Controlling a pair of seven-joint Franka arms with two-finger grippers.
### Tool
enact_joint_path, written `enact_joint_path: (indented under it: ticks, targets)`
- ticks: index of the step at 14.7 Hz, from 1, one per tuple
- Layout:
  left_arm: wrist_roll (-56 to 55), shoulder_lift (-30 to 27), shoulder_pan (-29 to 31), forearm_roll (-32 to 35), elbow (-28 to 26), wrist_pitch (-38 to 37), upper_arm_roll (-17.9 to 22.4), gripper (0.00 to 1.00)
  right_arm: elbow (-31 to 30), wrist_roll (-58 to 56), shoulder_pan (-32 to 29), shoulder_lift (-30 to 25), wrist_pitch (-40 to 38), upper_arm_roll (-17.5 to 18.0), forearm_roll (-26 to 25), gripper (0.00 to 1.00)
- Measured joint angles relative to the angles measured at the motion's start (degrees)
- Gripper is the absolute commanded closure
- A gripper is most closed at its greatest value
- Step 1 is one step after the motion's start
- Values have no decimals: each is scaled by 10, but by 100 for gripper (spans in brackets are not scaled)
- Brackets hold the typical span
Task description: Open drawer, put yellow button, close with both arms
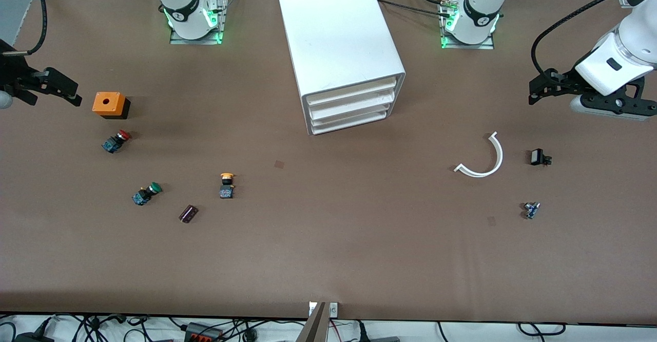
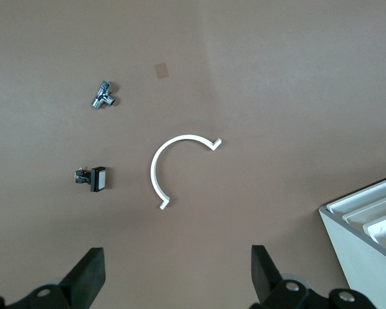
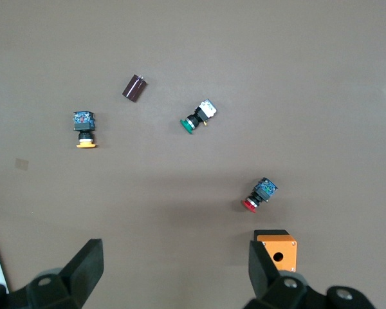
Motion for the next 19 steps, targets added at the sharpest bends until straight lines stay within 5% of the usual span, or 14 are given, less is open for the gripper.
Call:
enact_joint_path:
  ticks: [14, 19]
  targets:
    - [0, 0, 0, 0, 0, -4, -1, 0, 2, 0, -1, 5, 4, 0, 0, 0]
    - [0, 3, 0, 0, 19, -24, -1, 0, 13, 0, 5, 62, 50, 2, 0, 0]
